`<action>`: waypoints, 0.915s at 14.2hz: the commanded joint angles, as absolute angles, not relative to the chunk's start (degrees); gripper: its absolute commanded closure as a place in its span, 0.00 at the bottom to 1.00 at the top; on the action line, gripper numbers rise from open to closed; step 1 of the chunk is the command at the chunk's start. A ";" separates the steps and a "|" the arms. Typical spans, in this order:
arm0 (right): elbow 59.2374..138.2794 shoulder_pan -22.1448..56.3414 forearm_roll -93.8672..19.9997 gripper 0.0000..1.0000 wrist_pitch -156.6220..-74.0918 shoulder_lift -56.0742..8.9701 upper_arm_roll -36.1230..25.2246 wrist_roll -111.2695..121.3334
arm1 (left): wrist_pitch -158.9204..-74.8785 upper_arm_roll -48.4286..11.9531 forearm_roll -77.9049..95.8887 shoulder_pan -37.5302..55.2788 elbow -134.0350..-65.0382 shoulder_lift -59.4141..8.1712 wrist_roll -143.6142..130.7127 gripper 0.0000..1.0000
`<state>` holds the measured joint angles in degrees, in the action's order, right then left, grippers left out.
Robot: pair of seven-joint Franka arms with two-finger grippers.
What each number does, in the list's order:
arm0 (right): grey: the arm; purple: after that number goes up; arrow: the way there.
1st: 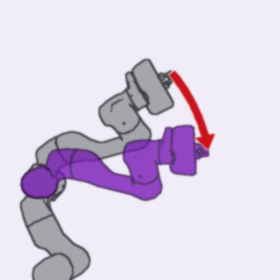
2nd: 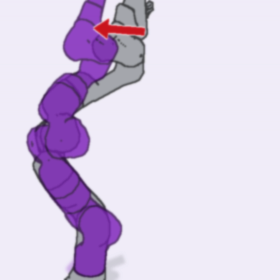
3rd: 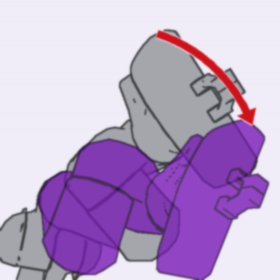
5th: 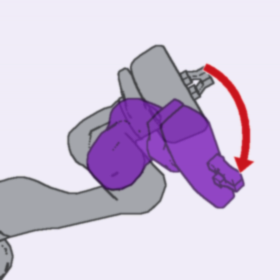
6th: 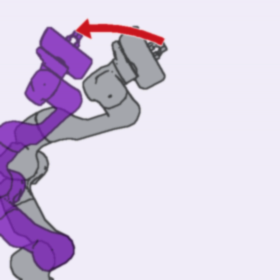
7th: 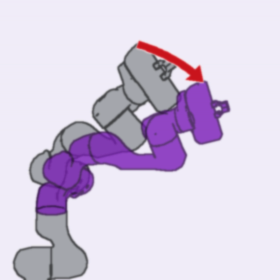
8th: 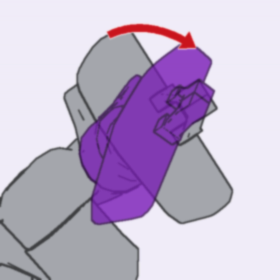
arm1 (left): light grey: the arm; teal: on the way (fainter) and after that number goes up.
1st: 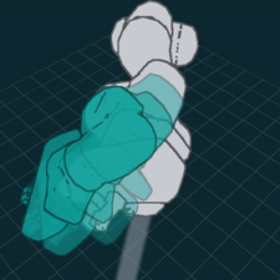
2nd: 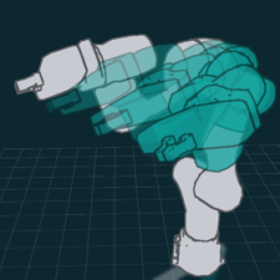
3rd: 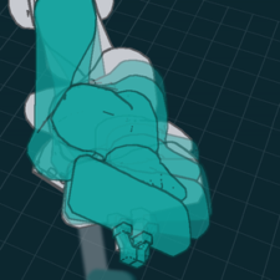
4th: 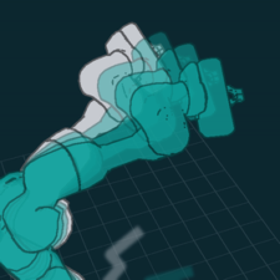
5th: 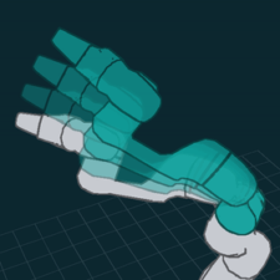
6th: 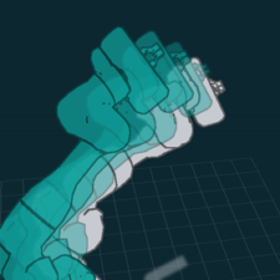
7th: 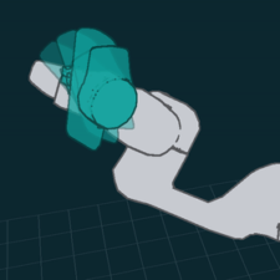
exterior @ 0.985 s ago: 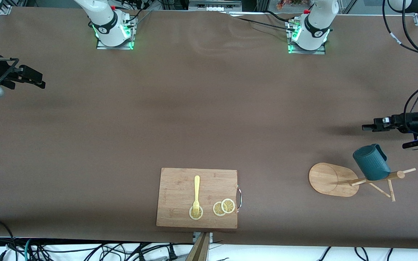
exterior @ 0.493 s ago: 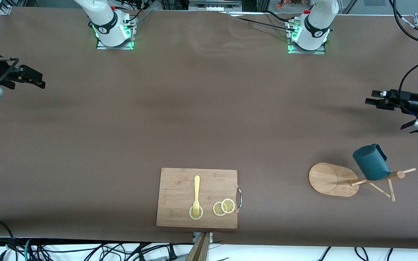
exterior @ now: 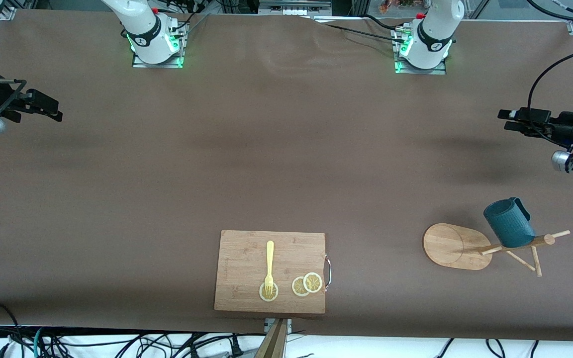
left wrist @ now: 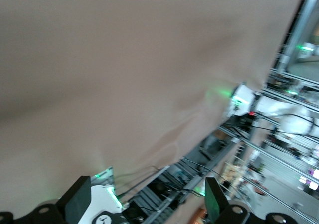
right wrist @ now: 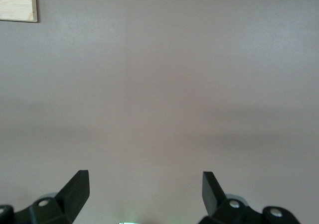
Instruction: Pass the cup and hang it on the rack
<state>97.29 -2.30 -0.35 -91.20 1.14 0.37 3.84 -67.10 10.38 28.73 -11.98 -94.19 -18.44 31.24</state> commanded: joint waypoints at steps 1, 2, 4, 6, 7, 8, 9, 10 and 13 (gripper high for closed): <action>95.98 -2.55 -0.88 0.00 -90.61 0.62 0.70 3.87 | -73.63 7.48 21.13 -9.07 -95.89 -12.59 26.56 0.00; 95.98 -2.55 -0.79 0.00 -90.53 0.70 0.70 3.87 | -75.65 7.30 18.22 -6.96 -95.54 -11.79 25.24 0.00; 95.98 -2.55 -0.88 0.00 -90.61 0.62 0.70 4.04 | -77.51 7.12 12.86 -3.62 -90.73 -12.04 24.17 0.00; 95.98 -2.55 -0.79 0.00 -90.62 0.62 0.70 4.04 | -78.48 5.37 5.93 -0.54 -86.07 -12.30 24.52 0.00; 95.98 -2.55 -0.88 0.00 -90.62 0.62 0.70 4.04 | -79.36 4.32 3.19 -0.27 -84.83 -12.39 24.70 0.00; 95.98 -2.55 -0.88 0.00 -90.62 0.62 0.70 4.04 | -81.37 3.70 2.64 -0.26 -84.12 -12.31 24.61 0.00; 95.98 -2.55 -0.79 0.00 -90.62 0.62 0.70 4.04 | -83.65 3.69 2.90 -0.26 -83.33 -12.30 24.17 0.00; 95.98 -2.55 -0.79 0.00 -90.62 0.62 0.70 4.04 | -84.45 3.69 2.90 -0.26 -81.84 -12.30 24.17 0.00; 95.98 -2.55 -0.79 0.00 -90.53 0.62 0.70 4.13 | -83.85 3.43 2.90 1.22 -79.46 -11.69 17.53 0.00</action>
<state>97.29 -2.29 -0.35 -91.22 1.14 0.46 3.84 -84.44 3.64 4.31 -0.06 -82.06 -11.74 22.78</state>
